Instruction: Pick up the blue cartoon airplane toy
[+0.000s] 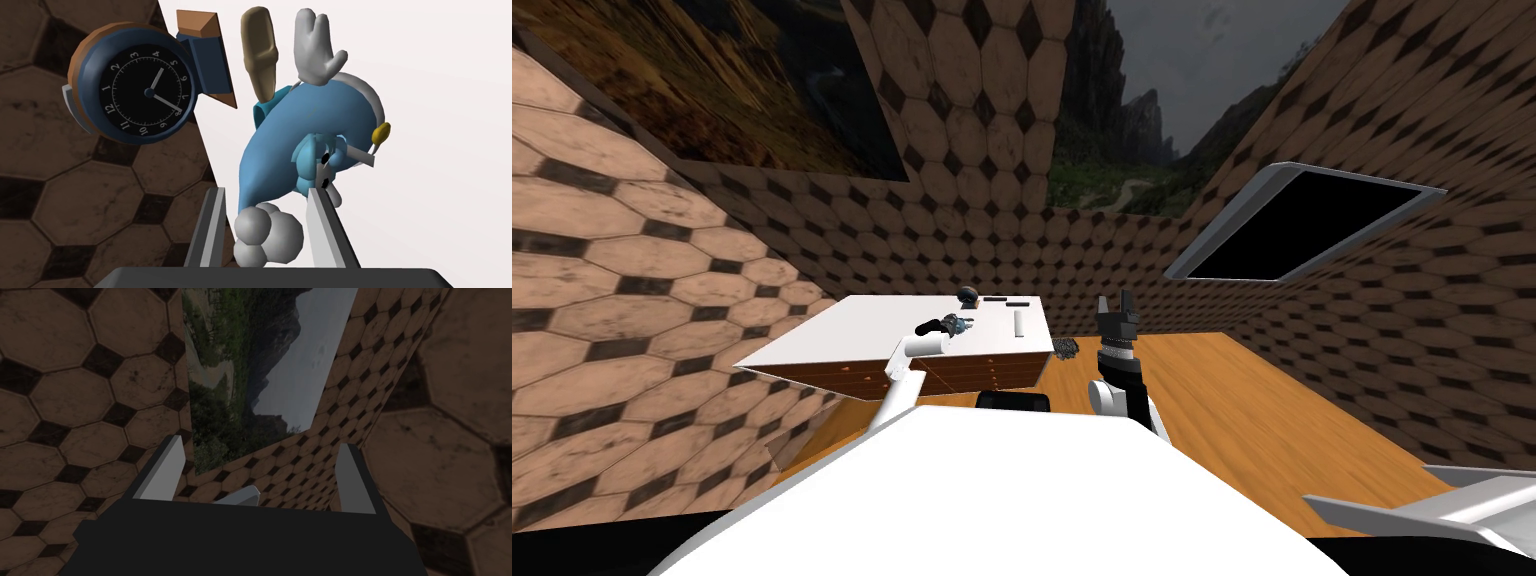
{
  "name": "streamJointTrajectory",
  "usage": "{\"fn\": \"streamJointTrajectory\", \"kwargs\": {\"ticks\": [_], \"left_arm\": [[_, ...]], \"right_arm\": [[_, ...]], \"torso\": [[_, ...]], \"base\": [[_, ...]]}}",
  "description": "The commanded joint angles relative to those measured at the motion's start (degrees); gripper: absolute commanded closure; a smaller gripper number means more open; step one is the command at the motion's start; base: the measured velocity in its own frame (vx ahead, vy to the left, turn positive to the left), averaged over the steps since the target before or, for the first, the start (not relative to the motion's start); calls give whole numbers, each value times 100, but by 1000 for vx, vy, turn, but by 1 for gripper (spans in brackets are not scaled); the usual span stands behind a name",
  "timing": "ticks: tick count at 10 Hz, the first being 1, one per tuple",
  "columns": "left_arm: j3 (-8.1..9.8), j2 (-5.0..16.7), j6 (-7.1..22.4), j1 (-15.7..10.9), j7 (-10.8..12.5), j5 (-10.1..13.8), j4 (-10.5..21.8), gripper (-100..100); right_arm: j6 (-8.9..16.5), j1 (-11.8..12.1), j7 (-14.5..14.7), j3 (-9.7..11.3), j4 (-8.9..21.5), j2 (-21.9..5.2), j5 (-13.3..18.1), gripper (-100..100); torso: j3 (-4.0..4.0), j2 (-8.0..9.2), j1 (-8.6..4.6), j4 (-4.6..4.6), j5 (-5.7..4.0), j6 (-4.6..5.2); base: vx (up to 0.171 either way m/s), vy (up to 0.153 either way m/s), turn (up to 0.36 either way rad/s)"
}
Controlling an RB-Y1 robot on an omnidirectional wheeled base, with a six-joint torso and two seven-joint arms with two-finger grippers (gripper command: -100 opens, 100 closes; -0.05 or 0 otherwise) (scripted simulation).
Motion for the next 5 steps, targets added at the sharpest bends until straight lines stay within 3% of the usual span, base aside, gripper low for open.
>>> {"fn": "streamJointTrajectory", "kwargs": {"ticks": [1,3,4,5], "left_arm": [[3,-3,91,76,-24,28,-165,100],[5,-13,222,181,-53,63,-394,100],[4,-11,178,156,-42,53,-331,100],[4,-12,193,166,-46,56,-344,0]], "right_arm": [[0,0,0,0,0,0,0,0],[0,0,0,0,0,0,0,0],[0,0,0,0,0,0,0,0],[0,0,0,0,0,0,0,0]], "torso": [[0,0,0,0,0,0],[8,13,-9,4,-3,-2],[10,17,-11,5,-5,-2],[9,12,-8,6,-4,-1]], "base": [[-10,-10,5],[-23,-17,5],[-11,-8,5],[0,0,0]]}}
